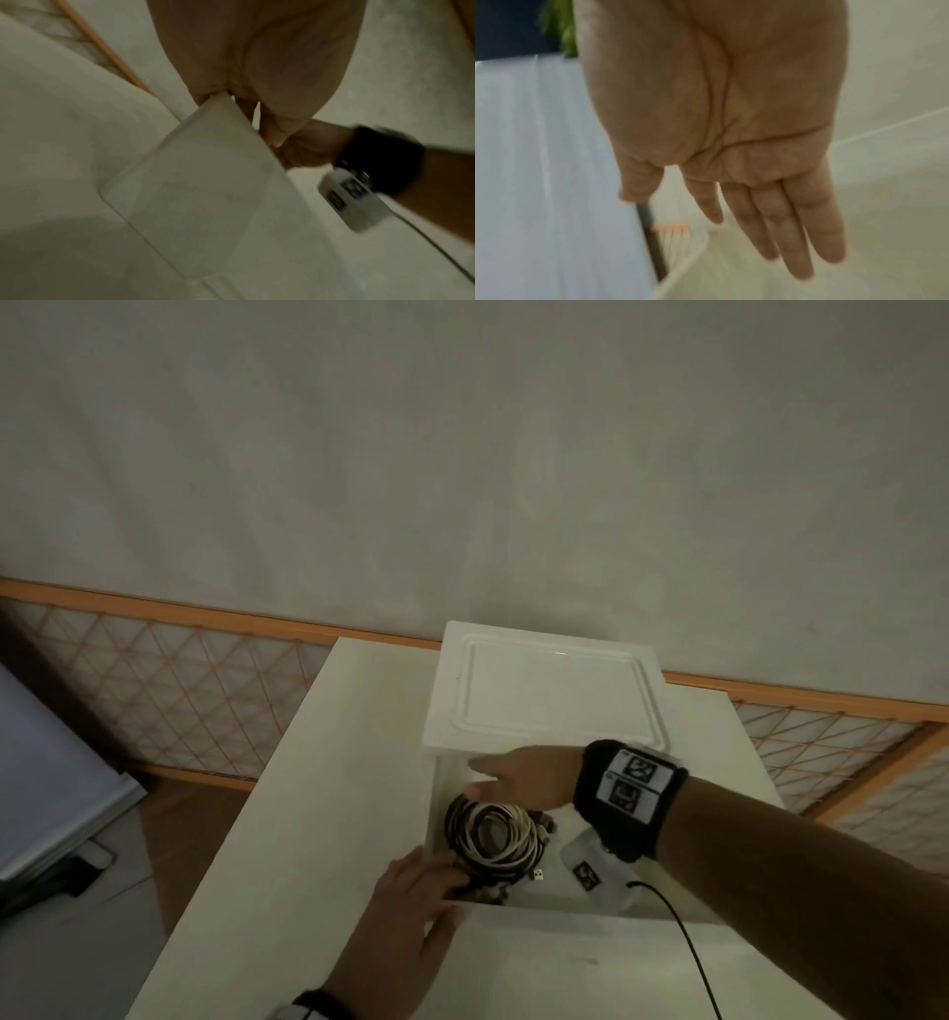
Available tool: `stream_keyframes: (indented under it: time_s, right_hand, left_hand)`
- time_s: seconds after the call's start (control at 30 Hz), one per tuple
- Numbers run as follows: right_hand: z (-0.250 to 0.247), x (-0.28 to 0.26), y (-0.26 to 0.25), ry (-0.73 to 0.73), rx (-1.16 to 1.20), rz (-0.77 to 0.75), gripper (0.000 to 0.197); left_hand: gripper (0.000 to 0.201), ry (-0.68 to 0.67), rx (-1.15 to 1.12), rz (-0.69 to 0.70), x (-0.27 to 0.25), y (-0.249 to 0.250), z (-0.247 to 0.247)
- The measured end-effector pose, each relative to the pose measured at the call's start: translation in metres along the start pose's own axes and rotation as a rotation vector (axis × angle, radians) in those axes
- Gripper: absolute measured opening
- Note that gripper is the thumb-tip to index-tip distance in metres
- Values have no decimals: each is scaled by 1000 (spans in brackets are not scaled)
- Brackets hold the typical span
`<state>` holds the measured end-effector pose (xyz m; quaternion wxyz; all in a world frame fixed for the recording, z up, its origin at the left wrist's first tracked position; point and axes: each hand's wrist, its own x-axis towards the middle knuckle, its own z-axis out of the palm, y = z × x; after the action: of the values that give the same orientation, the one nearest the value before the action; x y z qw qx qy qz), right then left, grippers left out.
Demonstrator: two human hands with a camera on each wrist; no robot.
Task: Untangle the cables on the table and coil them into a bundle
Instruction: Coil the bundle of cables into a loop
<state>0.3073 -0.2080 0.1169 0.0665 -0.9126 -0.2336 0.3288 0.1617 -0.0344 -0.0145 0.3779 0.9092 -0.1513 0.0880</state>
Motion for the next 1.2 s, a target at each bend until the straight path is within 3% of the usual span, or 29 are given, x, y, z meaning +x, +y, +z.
stream_keyframes:
  time_s: [0.1, 0.13, 0.2, 0.27, 0.33, 0.4, 0.43, 0.53, 0.57, 0.63, 0.73, 0.77, 0.9, 0.97, 1.2]
  right_hand:
    - [-10, -50, 27, 47, 647, 99, 34]
    - [-8, -69, 38, 112, 711, 175, 36]
    - [12, -109, 68, 300, 415, 385, 41]
    - [51, -145, 97, 349, 202, 578, 52]
    - [93, -170, 115, 278, 271, 699, 58]
    - [121, -178, 113, 232, 492, 753, 63]
    - [129, -179, 108, 237, 606, 764, 67]
    - [137, -166, 86, 288, 985, 733, 74]
    - [137, -158, 82, 327, 1160, 708, 76]
    - [137, -143, 78, 395, 1564, 605, 82]
    - [135, -125, 78, 454, 2148, 331, 96]
    - [137, -122, 79, 492, 2290, 268, 98]
    - [144, -114, 89, 723, 2506, 215, 105]
    - [142, -110, 96, 725, 2542, 211, 107]
    - [132, -89, 107, 706, 2482, 225, 93]
  left_hand:
    - [40, 142, -362, -309, -14, 6, -15]
    - [41, 160, -413, -418, -22, 6, -20]
    - [34, 94, -414, -584, -37, 3, -25]
    - [30, -105, -345, -686, -55, 5, -24]
    - [30, -217, -390, -764, -66, 10, -18]
    - [31, -195, -571, -825, -69, 20, -18]
    - [42, -179, -641, -841, -66, 26, -19]
    - [114, -254, -784, -848, -46, 43, -19]
    - [117, -256, -807, -860, -39, 46, -18]
    - [83, -201, -909, -901, -25, 54, -14]
    - [29, -42, -1013, -920, -4, 55, -8]
    - [20, 0, -1059, -927, 1, 53, -8]
    - [7, 175, -1388, -936, 15, 57, -9]
    - [11, 237, -1459, -925, 17, 58, -4]
    - [17, 240, -1273, -911, 43, 40, 16]
